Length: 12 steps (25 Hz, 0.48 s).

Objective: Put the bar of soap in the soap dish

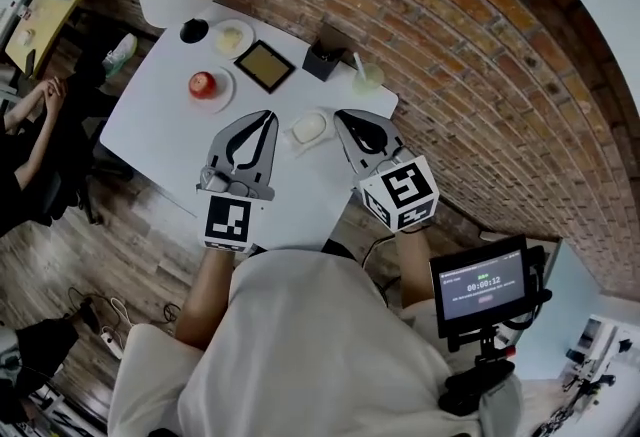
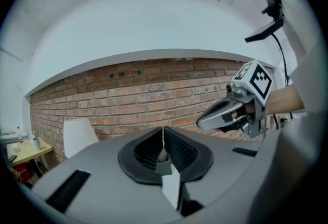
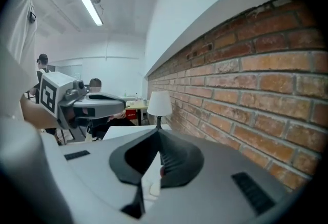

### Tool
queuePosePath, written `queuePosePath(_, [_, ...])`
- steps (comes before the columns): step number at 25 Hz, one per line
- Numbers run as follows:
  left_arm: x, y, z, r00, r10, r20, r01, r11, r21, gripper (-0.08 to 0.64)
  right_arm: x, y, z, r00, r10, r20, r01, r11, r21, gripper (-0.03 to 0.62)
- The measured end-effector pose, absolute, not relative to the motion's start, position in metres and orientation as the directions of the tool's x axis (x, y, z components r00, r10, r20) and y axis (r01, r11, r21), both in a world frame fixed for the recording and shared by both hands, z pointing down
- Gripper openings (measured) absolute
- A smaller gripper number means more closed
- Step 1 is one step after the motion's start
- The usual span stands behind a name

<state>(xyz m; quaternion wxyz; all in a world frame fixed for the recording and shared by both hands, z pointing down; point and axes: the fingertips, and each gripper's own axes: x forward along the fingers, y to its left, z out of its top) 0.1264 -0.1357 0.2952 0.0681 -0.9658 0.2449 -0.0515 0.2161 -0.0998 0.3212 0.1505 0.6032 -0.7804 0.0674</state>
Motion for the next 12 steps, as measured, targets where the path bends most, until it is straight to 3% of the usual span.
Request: queuePosePath(12, [0.113, -0.141, 0.234, 0.854, -0.517, -0.053, -0.516, -0.829, -0.215, 0.014, 0.202, -0.087, 0.23, -0.205, -0.972, 0.113, -0.956, 0.224, 0.19, 0.005])
